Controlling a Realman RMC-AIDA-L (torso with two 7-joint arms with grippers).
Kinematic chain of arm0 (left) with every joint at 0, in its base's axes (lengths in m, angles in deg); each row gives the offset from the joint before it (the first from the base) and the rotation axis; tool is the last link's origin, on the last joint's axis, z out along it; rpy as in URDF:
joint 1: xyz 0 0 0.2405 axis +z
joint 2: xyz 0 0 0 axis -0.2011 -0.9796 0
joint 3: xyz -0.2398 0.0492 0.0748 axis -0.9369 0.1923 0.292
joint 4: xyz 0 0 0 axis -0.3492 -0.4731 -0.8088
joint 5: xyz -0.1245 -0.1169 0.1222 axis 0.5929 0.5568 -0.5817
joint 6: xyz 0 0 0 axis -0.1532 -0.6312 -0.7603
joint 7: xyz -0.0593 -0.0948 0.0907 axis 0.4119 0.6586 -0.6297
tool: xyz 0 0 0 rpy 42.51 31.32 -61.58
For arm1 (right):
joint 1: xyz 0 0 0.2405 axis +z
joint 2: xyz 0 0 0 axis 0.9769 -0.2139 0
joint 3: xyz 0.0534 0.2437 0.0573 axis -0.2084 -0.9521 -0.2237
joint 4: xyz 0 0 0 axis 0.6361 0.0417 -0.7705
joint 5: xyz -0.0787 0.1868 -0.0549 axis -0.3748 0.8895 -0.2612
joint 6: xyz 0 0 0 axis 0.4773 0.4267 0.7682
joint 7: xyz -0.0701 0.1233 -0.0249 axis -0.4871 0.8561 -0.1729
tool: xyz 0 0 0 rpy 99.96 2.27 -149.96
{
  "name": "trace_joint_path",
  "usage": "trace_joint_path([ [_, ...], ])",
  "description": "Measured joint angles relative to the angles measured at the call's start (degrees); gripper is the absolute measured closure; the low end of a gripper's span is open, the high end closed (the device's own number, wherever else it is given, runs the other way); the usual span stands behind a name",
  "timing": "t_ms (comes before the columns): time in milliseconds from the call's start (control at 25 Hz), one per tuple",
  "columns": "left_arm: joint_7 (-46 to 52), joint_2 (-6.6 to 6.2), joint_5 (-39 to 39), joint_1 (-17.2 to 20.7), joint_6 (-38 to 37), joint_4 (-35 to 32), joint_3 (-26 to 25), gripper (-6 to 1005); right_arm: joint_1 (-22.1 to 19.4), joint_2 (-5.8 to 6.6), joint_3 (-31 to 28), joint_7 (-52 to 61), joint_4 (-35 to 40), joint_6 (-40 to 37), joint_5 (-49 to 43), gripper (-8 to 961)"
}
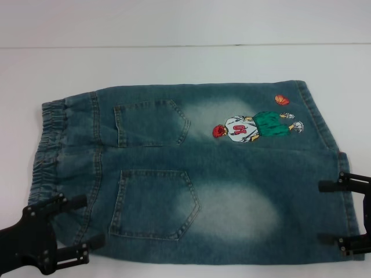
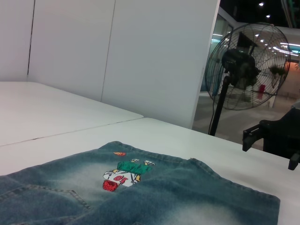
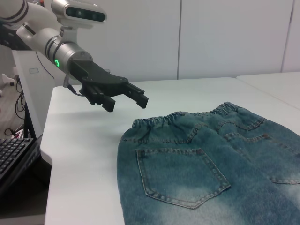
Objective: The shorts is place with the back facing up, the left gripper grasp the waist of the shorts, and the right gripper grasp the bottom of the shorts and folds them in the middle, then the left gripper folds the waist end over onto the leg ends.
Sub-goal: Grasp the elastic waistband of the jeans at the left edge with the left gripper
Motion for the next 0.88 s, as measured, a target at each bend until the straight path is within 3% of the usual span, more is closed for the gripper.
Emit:
trace_joint_path([
  [560, 1.58, 0.09, 0.0, 0.07, 0.36, -1.09, -0.21, 122, -0.06, -0.09, -0.07, -0.18, 0.0, 0.08, 0.0, 6],
  [880, 11.41, 1.98, 0.0, 2.11, 2.32, -13.32, -0.08, 122, -0.01, -0.04, -0.75, 0.01, 0.0, 0.67, 0.0, 7],
])
